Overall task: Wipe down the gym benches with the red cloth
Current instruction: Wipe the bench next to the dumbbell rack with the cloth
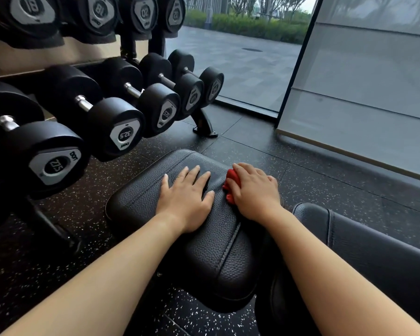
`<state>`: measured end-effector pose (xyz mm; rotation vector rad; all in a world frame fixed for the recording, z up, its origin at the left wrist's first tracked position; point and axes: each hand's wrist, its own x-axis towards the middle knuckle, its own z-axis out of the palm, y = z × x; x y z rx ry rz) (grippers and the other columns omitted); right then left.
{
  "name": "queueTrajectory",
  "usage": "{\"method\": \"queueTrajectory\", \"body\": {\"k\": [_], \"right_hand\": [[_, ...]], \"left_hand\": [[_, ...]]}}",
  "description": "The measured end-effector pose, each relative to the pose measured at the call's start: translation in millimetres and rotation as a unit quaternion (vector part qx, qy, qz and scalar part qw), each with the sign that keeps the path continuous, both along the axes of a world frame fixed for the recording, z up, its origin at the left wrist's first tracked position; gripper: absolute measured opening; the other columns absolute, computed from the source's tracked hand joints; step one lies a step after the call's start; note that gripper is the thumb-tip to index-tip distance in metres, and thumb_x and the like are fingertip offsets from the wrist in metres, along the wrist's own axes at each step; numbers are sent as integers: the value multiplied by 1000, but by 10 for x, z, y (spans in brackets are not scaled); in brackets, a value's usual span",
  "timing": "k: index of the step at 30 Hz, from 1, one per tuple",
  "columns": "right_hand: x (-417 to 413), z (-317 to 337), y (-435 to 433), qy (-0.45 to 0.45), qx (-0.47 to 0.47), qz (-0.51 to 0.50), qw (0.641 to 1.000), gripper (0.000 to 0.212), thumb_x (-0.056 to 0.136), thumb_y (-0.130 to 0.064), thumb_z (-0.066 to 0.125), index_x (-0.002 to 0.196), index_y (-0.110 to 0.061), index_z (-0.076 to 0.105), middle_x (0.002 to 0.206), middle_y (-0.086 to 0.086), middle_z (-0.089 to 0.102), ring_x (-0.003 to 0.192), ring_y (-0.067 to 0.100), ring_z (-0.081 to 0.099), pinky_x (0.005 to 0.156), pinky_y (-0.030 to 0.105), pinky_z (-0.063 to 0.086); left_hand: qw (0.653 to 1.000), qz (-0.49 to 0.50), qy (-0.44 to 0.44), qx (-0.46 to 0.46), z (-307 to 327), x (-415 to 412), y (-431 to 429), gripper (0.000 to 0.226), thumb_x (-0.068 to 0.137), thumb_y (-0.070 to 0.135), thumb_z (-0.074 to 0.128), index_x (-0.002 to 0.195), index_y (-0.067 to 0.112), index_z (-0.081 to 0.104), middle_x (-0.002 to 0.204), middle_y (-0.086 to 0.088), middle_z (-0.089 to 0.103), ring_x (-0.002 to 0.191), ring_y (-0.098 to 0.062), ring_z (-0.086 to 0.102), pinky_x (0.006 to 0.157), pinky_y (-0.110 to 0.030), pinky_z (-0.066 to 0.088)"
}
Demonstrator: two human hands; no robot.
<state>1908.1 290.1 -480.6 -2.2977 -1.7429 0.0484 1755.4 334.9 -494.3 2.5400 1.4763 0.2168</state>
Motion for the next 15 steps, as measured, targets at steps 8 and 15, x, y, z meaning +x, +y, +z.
{"method": "queueTrajectory", "body": {"k": [8,15], "right_hand": [[-46,-6,-198,16,20,16,1000,45,98,-47,35,141,-34,39,151,-15,32,137,11,27,109,37,16],[-100,-40,-324,6,21,22,1000,47,98,-48,34,142,-34,37,151,-17,30,137,9,25,109,36,16]], "left_hand": [[1000,-2,0,-5,27,-12,-4,56,97,51,27,150,35,15,160,10,4,146,-11,-3,116,-49,-5],[1000,1,4,-3,18,-1,-6,57,97,51,26,150,35,15,160,10,4,146,-11,-2,116,-49,-5]]}}
